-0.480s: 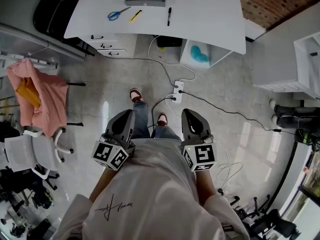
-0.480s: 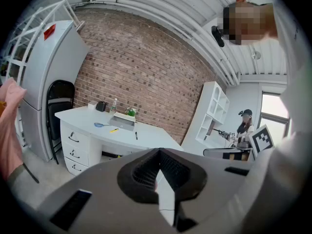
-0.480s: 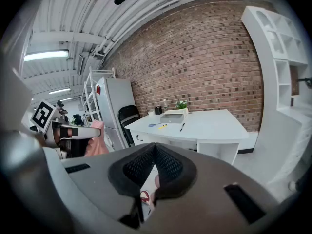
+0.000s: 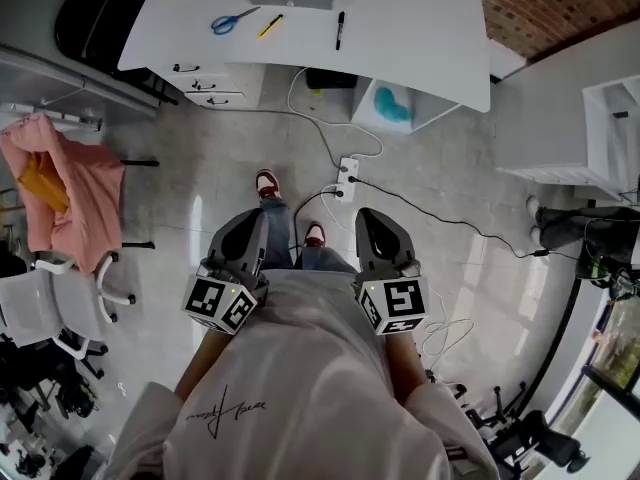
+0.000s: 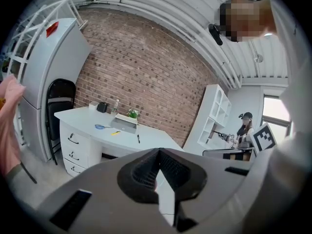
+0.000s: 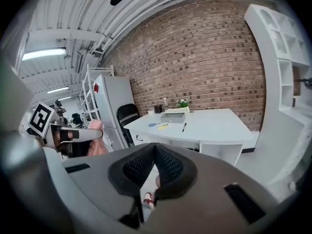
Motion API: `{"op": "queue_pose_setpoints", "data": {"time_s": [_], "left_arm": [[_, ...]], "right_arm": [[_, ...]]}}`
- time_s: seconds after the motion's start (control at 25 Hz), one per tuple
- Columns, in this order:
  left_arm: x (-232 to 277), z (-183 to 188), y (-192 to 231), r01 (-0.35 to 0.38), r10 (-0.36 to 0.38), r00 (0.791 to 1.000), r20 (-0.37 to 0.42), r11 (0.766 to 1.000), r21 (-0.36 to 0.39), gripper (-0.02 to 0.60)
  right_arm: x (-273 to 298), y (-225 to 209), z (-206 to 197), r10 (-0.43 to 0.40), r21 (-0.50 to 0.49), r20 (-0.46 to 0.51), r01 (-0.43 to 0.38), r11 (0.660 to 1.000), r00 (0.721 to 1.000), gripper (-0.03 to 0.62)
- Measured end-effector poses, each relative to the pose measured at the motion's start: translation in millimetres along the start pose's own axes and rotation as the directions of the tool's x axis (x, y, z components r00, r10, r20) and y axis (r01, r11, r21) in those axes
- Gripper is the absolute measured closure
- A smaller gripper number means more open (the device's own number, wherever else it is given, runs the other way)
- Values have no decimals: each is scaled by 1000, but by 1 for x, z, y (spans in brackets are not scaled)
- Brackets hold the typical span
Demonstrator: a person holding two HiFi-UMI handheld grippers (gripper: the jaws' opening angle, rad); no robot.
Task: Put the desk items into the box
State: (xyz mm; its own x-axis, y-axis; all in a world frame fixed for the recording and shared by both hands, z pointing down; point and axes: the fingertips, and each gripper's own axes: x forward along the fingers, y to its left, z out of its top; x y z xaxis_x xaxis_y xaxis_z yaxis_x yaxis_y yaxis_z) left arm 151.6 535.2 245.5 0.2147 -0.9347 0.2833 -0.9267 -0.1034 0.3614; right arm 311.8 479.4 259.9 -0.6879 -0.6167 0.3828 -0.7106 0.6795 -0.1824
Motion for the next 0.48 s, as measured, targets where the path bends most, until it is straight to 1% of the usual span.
{"op": "queue_pose_setpoints", "data": {"time_s": [0.08,0.24,0.36,0.48], "left_arm": [[4,7,9,-11,11,1000,13,1000,12,575],[15,26,24,-20,17,999,31,996,92,575],[22,37,37,-11,7,999,36,992,124,575],[31,43,51,-10,5,1000,28,985,175,575]], "right_arm": [[7,1,6,5,13,1,-5,1000,1000,569],[28,7,24,18,-24,1,-18,1000,1000,569],[50,21,28,65,-48,-38,-67,997,997,569],[75,34,29,96,-86,-86,-104,991,992,569]]}}
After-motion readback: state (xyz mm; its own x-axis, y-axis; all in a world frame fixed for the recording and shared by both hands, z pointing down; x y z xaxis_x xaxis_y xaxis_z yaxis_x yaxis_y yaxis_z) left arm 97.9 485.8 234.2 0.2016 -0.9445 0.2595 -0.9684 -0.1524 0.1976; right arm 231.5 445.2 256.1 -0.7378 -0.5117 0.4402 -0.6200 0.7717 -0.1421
